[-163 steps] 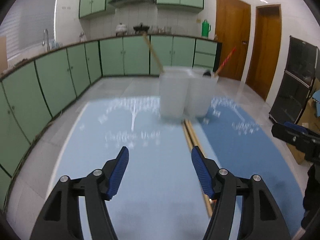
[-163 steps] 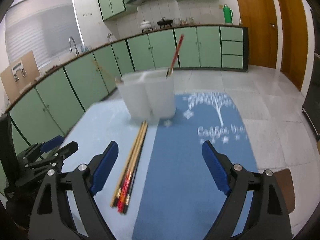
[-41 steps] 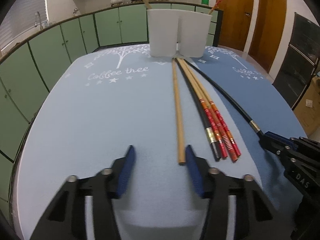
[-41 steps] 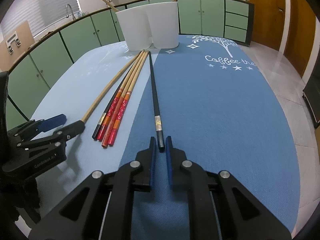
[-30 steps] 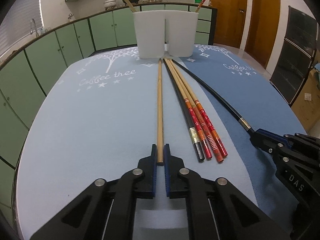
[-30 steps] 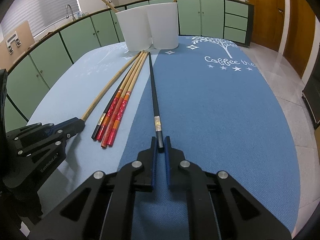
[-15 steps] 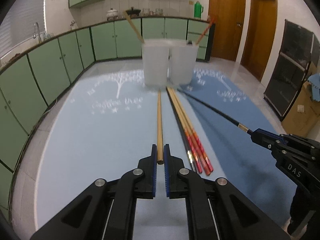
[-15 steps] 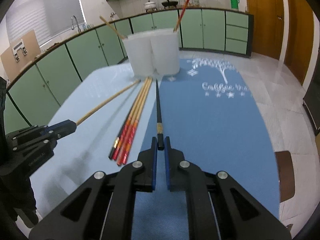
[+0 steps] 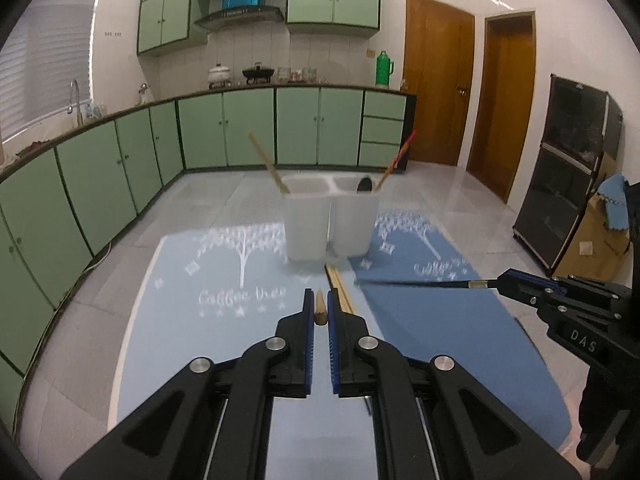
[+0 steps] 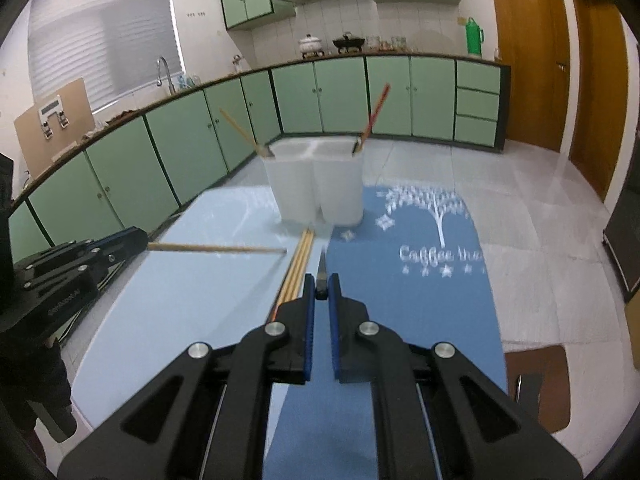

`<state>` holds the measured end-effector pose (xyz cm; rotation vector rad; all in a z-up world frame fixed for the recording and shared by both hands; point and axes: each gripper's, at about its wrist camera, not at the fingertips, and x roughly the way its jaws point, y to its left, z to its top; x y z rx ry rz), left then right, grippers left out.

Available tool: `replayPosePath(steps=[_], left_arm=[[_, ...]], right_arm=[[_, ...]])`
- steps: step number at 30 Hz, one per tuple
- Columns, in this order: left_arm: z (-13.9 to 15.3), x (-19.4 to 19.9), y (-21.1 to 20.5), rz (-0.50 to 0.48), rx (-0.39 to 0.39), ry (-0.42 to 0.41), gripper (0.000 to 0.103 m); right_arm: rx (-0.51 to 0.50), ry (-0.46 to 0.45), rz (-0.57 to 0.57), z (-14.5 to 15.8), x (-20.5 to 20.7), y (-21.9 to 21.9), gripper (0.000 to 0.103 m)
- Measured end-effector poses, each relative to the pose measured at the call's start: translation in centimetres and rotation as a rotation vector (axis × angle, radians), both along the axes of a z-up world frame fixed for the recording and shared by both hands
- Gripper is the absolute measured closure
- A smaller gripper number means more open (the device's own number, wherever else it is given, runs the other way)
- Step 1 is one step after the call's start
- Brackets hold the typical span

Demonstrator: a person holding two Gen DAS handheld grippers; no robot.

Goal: Organize utensils
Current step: 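Lift the black chopstick over the white holder with the right tool while the left carries the wooden one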

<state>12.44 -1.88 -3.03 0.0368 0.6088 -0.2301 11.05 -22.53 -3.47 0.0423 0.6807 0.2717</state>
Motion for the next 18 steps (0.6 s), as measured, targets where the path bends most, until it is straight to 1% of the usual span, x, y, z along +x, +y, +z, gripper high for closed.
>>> replayPosePath(steps=[4, 6, 12, 18], left_arm=[[1.7, 1.1, 0.0, -0.015, -0.006, -0.024, 0.097], [2.5, 1.9, -0.1, -0.024, 0.007, -0.037, 0.097], [4.0, 3.2, -0.6, -0.043, 0.021, -0.064, 0.097], [5.7, 4.2, -0.5, -0.058, -0.012, -0.090, 0.097]], right_arm=[[0.013, -0.021, 0.017, 2.3, 1.1, -0.3, 0.097], [0.015, -0.030, 0.030, 3.5, 1.9, -0.3, 0.097], [0.018, -0.044, 0.055, 5.9, 4.3, -0.4, 0.097], [0.023, -0.064, 0.073, 8.3, 6.2, -0.5, 0.097]])
